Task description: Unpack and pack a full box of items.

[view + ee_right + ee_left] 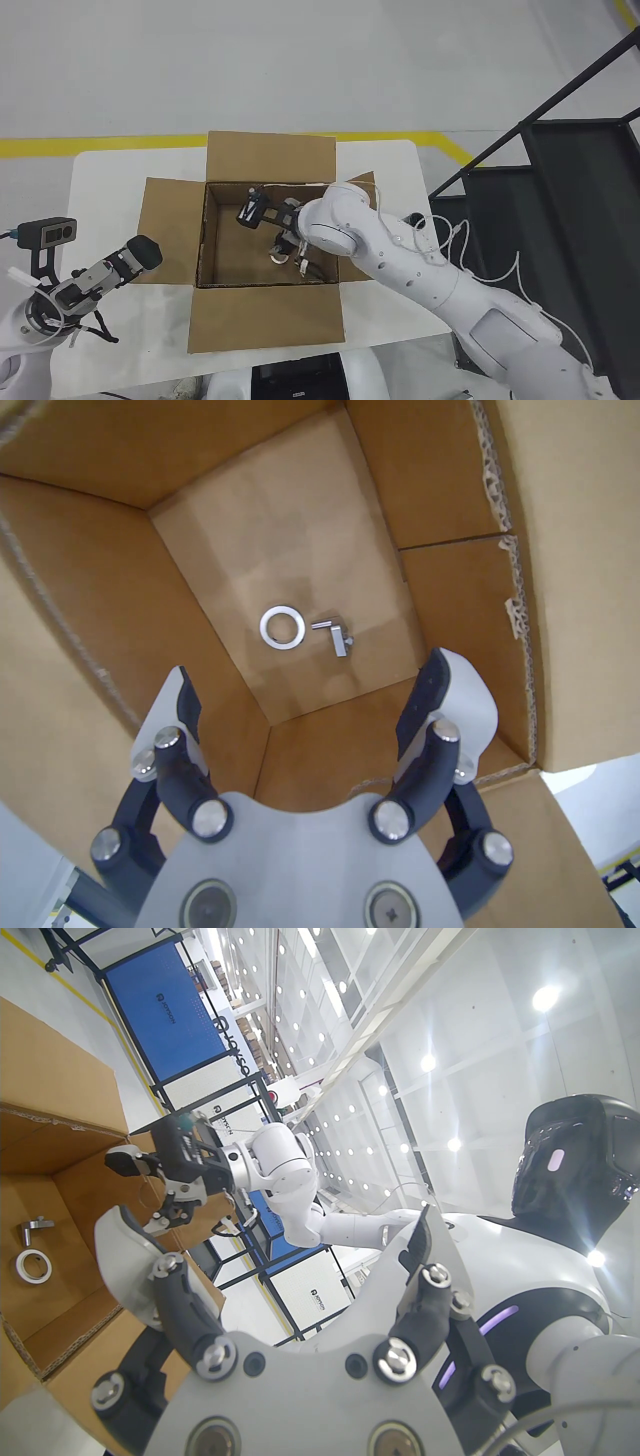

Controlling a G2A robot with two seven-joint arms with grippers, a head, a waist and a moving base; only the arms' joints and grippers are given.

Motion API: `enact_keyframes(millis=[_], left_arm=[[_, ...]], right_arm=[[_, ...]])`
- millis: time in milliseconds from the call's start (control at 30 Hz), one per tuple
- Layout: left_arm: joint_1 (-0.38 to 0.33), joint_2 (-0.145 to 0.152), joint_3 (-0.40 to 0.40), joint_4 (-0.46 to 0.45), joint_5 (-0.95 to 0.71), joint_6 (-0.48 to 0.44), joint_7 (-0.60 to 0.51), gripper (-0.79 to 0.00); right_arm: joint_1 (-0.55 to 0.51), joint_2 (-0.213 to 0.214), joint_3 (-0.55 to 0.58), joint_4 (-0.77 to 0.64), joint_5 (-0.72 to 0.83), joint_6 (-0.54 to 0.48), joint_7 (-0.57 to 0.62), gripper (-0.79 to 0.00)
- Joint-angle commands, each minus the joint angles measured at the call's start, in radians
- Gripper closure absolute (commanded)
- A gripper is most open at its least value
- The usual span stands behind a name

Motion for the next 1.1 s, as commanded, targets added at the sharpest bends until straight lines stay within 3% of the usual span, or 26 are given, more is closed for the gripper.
enact_keyframes(millis=[0, 467, 600, 833, 1067], left_arm=[[0.000, 0.000, 0.000, 0.000, 0.000, 0.000, 0.000, -0.785], [0.000, 0.000, 0.000, 0.000, 0.000, 0.000, 0.000, -0.785], [0.000, 0.000, 0.000, 0.000, 0.000, 0.000, 0.000, -0.785], [0.000, 0.000, 0.000, 0.000, 0.000, 0.000, 0.000, -0.785], [0.000, 0.000, 0.000, 0.000, 0.000, 0.000, 0.000, -0.785]], right_arm=[[0.031, -0.018, -0.034, 0.075, -0.011, 0.009, -0.012, -0.785], [0.140, -0.127, -0.181, 0.413, -0.007, -0.035, -0.092, -0.785], [0.159, -0.153, -0.197, 0.483, 0.000, -0.043, -0.108, -0.671], [0.182, -0.192, -0.216, 0.598, 0.028, -0.079, -0.112, -0.603], [0.197, -0.217, -0.219, 0.673, 0.043, -0.114, -0.124, -0.262]])
